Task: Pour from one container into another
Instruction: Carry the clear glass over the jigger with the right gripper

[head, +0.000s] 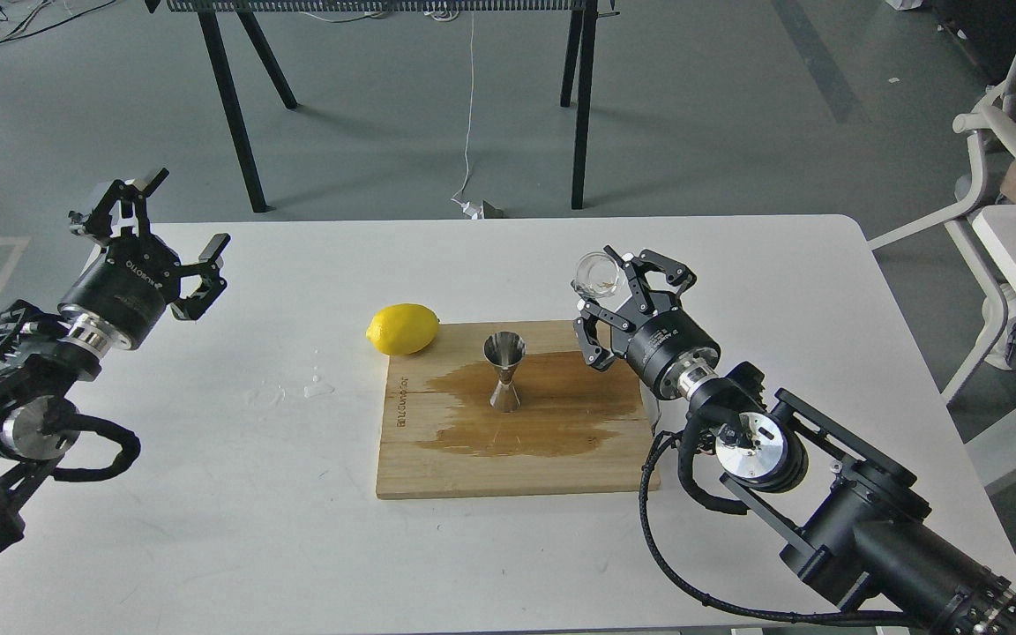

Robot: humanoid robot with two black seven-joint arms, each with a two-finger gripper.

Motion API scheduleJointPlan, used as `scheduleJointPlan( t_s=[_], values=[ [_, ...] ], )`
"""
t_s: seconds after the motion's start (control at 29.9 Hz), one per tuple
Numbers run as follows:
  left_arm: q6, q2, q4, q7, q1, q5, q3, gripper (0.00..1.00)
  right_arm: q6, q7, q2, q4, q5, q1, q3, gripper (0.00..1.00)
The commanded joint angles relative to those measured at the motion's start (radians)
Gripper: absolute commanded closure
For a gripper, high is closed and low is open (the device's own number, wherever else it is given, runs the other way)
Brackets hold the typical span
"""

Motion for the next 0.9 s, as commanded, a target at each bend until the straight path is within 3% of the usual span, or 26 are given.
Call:
scheduleJointPlan(
  t_s=[0.0, 0.87],
  values=[
    [0.000, -0.002, 0.000, 0.000, 0.000, 0.000, -0.001, 0.01, 0.000, -0.013, 0.000, 0.000, -0.052, 0.031, -0.046, 0.58],
    [0.000, -0.003, 0.032, 0.000, 0.000, 0.000, -0.001, 0.01, -0.067, -0.024, -0.004, 0.021, -0.284, 0.163, -0.261, 0.59]
  ],
)
